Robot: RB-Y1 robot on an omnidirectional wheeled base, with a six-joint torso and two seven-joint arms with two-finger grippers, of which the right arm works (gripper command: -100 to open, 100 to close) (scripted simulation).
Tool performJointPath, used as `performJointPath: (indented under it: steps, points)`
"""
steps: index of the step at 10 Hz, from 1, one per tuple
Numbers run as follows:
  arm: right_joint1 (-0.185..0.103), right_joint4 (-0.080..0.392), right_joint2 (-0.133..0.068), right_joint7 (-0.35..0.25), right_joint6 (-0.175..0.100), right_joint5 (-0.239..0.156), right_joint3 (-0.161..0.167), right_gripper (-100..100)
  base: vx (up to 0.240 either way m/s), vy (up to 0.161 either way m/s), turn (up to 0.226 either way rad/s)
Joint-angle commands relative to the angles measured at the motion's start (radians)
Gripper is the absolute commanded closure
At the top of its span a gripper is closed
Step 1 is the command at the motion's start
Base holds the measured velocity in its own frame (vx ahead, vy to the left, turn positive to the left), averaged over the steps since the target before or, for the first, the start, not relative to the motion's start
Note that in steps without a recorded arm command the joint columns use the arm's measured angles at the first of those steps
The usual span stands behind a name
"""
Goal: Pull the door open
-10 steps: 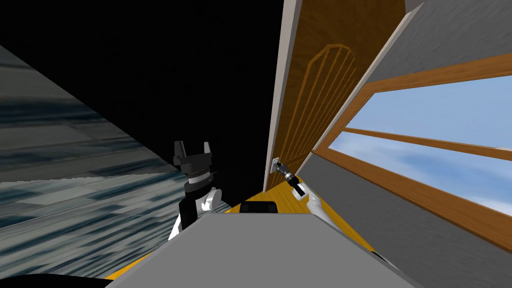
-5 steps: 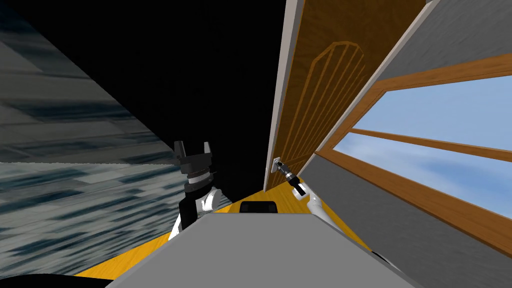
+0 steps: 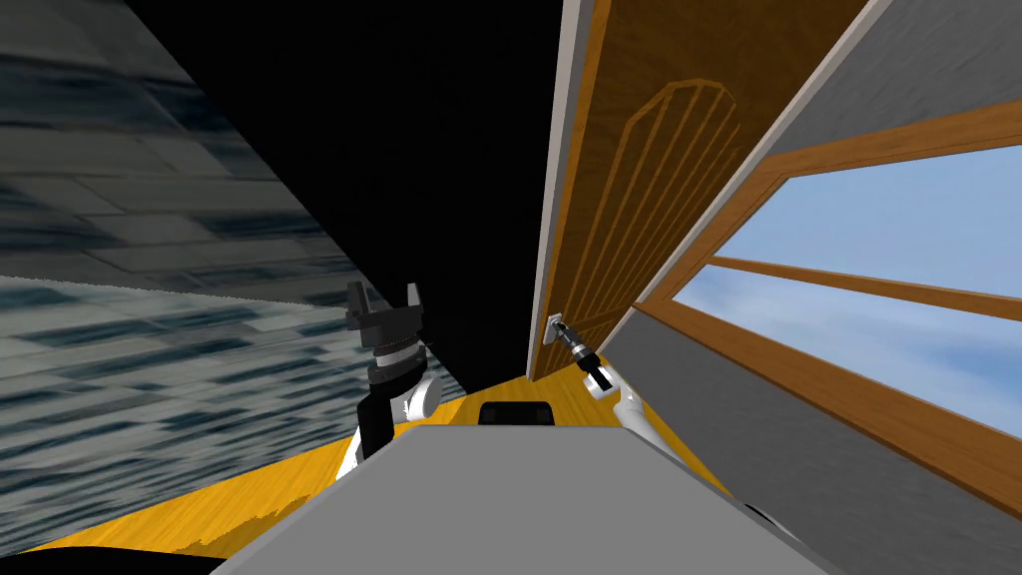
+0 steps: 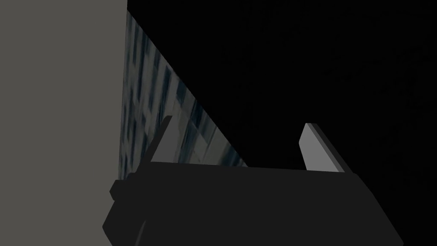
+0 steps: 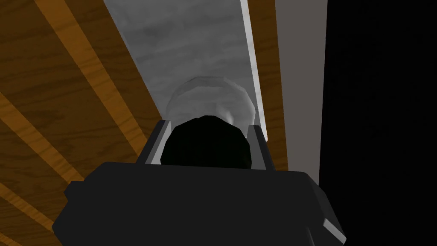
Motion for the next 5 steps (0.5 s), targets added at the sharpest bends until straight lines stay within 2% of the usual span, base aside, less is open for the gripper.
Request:
performJointPath:
  steps: [1,5]
  points:
    - [-0.002,-0.004,0.004,-0.034,-0.003,-0.036,0.004,100,-0.084,-0.047,0.16]
    - [-0.002,-0.004,0.005,-0.123,0.0,-0.138,-0.001,100,-0.094,-0.062,0.179]
